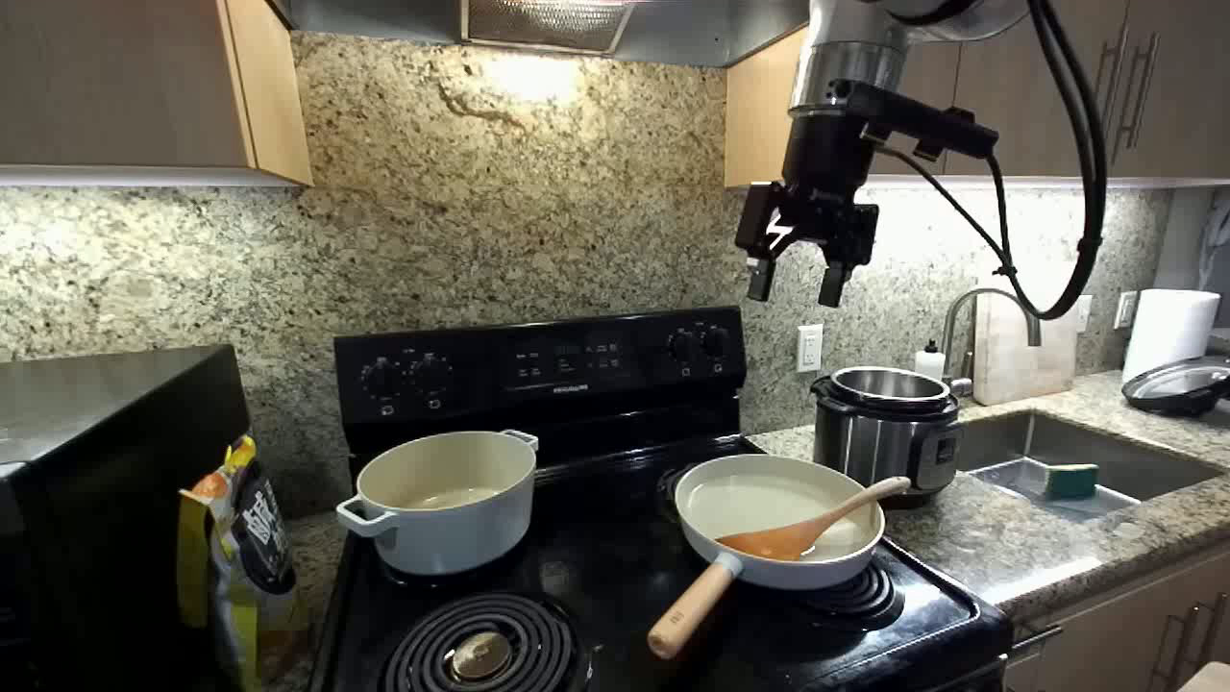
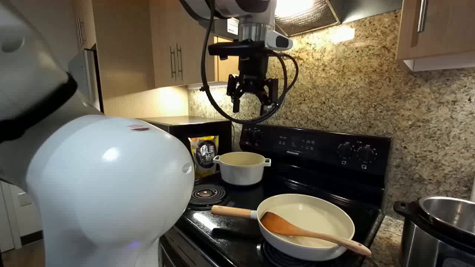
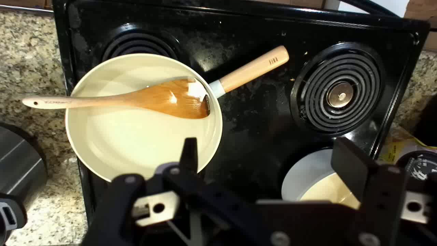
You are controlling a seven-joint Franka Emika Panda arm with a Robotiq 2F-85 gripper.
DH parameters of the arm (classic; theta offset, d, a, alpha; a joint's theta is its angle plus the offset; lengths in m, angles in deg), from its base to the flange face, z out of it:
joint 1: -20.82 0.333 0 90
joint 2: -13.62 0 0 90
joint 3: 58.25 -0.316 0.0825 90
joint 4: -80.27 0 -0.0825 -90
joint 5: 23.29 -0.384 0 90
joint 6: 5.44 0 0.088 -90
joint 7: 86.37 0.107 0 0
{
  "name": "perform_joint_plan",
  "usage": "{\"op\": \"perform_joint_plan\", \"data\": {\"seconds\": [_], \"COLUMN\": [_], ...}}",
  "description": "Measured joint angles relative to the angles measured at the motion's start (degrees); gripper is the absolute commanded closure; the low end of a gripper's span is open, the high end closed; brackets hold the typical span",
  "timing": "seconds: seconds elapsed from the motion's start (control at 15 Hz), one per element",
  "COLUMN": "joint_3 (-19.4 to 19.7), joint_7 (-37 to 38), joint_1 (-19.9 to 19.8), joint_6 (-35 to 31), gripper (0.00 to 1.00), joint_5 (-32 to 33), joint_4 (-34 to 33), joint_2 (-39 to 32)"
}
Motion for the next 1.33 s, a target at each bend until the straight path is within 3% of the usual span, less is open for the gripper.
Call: {"op": "perform_joint_plan", "data": {"seconds": [0.8, 1.33], "joint_3": [-0.01, -1.19], "joint_7": [0.12, 13.96], "joint_1": [-0.08, -3.96], "joint_6": [-0.18, -6.6], "gripper": [0.0, 0.0], "joint_5": [-0.03, -0.21], "joint_4": [0.0, 1.4], "joint_2": [-0.13, -3.73]}}
